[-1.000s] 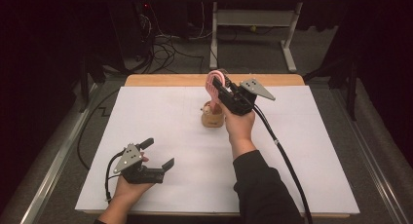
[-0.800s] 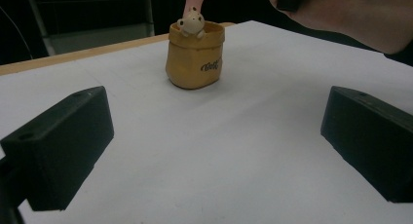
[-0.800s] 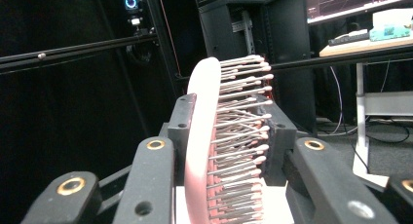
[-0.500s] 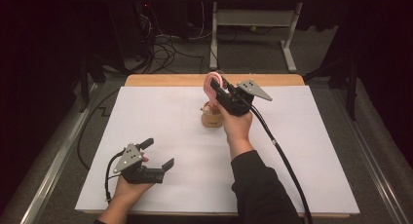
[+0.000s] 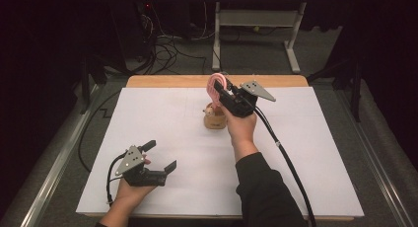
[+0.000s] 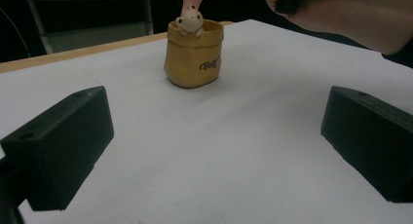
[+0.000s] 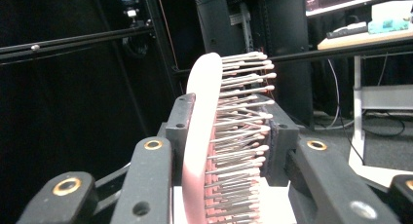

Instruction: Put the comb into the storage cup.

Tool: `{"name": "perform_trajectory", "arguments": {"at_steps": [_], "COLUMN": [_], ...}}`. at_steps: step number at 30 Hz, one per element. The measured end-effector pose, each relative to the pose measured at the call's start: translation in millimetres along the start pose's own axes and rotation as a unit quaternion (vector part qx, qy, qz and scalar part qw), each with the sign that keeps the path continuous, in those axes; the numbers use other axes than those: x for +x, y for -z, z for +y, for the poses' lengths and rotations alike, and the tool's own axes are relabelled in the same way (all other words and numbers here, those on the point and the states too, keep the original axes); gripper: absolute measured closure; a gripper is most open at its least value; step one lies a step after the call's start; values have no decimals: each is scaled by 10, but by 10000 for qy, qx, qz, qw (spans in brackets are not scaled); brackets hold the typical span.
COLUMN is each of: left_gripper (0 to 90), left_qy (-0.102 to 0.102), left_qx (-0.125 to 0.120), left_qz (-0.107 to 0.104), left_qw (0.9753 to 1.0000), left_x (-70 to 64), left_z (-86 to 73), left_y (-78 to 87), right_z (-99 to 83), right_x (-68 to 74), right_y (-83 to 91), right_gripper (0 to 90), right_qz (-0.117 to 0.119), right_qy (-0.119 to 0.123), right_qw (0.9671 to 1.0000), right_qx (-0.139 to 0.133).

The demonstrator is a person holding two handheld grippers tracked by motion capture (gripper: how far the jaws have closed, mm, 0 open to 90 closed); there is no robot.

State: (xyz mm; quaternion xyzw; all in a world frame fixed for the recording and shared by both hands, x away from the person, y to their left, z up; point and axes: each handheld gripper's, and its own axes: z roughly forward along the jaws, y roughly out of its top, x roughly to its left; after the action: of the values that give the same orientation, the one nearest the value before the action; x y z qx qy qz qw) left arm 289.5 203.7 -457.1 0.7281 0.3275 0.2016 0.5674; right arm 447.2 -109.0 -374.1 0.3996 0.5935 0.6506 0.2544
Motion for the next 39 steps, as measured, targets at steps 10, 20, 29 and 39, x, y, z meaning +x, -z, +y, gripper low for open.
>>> {"name": "perform_trajectory", "arguments": {"at_steps": [10, 20, 29, 39], "left_gripper": [0, 0, 0, 0], "left_qy": [14, 13, 12, 14], "left_qx": [3, 12, 19, 29], "left_qz": [-6, -7, -7, 0], "left_qw": [10000, 10000, 10000, 10000], "left_x": [-7, -9, -9, -8], "left_z": [0, 0, 1, 4], "left_y": [-13, -11, -12, -11], "right_z": [36, 58, 65, 59], "right_x": [-39, -105, -171, -243], "right_y": [36, 84, 130, 176], "right_gripper": [618, 600, 585, 554], "right_qz": [-178, -361, -436, -491], "right_qy": [245, 289, 274, 252], "right_qw": [9993, 9982, 9976, 9969], "right_qx": [236, 381, 464, 567]}}
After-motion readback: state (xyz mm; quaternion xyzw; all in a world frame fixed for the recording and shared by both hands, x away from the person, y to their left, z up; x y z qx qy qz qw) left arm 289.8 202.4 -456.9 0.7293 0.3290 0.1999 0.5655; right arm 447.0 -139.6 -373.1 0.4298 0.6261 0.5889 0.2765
